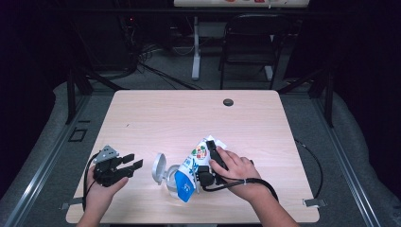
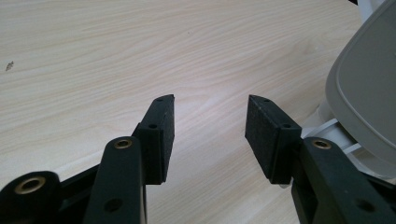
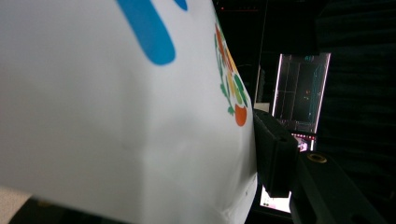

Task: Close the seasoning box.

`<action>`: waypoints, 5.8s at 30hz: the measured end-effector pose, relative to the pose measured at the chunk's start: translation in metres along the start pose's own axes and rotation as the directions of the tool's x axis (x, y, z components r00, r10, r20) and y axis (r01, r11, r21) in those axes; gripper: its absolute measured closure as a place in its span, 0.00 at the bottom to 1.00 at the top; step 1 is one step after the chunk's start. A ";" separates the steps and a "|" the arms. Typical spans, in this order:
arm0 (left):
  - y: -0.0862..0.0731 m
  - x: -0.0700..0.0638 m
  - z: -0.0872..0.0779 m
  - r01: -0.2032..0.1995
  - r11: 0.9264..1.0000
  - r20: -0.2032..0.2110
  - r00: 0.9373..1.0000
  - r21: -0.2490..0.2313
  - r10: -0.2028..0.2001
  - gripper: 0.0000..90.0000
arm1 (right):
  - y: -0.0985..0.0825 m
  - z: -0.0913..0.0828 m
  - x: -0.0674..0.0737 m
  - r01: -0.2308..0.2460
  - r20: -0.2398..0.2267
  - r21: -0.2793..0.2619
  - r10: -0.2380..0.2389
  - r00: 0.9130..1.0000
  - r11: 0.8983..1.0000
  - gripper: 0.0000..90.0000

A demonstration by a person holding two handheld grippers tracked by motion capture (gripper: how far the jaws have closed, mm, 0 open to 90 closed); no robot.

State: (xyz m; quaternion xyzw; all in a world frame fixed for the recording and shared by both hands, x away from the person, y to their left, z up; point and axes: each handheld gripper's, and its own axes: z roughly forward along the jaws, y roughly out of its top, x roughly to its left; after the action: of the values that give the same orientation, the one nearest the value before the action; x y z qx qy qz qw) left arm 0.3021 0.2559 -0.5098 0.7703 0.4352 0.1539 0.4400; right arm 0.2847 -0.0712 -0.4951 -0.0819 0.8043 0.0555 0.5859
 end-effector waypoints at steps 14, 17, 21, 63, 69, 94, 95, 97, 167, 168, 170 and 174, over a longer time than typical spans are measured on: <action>0.000 0.000 0.000 -0.001 1.000 0.001 1.000 0.001 0.001 0.59 | 0.000 0.000 0.000 0.006 0.003 0.000 -0.006 1.000 1.000 0.64; 0.000 0.000 0.000 0.001 1.000 0.000 1.000 0.001 -0.001 0.59 | 0.001 0.000 0.000 0.011 0.005 -0.001 -0.011 1.000 1.000 0.64; 0.000 0.000 0.000 -0.001 1.000 0.000 1.000 0.001 0.001 0.59 | 0.001 -0.001 -0.001 0.024 0.005 0.007 -0.024 1.000 1.000 0.64; 0.000 0.000 0.000 -0.002 1.000 0.000 1.000 -0.002 0.002 0.59 | 0.002 -0.002 -0.001 0.024 0.013 -0.003 -0.024 1.000 1.000 0.65; 0.000 0.000 0.000 -0.002 1.000 0.000 1.000 -0.002 0.002 0.59 | 0.002 -0.002 -0.001 0.024 0.014 -0.003 -0.024 1.000 1.000 0.65; 0.000 0.000 0.000 -0.001 1.000 0.000 1.000 0.000 0.001 0.59 | 0.003 -0.003 -0.002 0.030 0.013 -0.003 -0.030 0.999 1.000 0.66; 0.000 0.000 0.000 -0.001 1.000 0.000 1.000 0.001 0.001 0.59 | 0.003 -0.003 -0.002 0.031 0.013 -0.003 -0.031 0.999 1.000 0.66; 0.000 -0.001 0.000 0.000 1.000 0.001 1.000 0.001 0.000 0.59 | 0.003 -0.003 -0.003 0.037 0.011 0.004 -0.037 0.999 0.999 0.66; 0.000 0.000 0.000 0.001 1.000 -0.001 1.000 0.001 -0.001 0.59 | 0.005 -0.005 -0.003 0.052 0.032 -0.011 -0.052 0.998 0.999 0.67; 0.000 0.000 0.000 0.000 1.000 -0.002 1.000 0.001 0.000 0.59 | 0.005 -0.006 -0.003 0.052 0.032 -0.011 -0.052 0.998 0.999 0.67; 0.000 0.000 0.000 0.000 1.000 -0.002 1.000 0.002 0.000 0.59 | 0.005 -0.005 -0.003 0.052 0.033 -0.012 -0.052 0.998 0.999 0.67; 0.000 0.000 0.000 0.000 1.000 -0.002 1.000 0.000 0.000 0.59 | 0.005 -0.006 -0.003 0.052 0.033 -0.012 -0.052 0.998 0.999 0.67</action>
State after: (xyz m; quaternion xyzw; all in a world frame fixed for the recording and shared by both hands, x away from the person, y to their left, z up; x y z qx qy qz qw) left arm 0.3021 0.2560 -0.5101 0.7703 0.4354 0.1546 0.4394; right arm 0.2794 -0.0674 -0.4909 -0.1056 0.7918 0.0465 0.5998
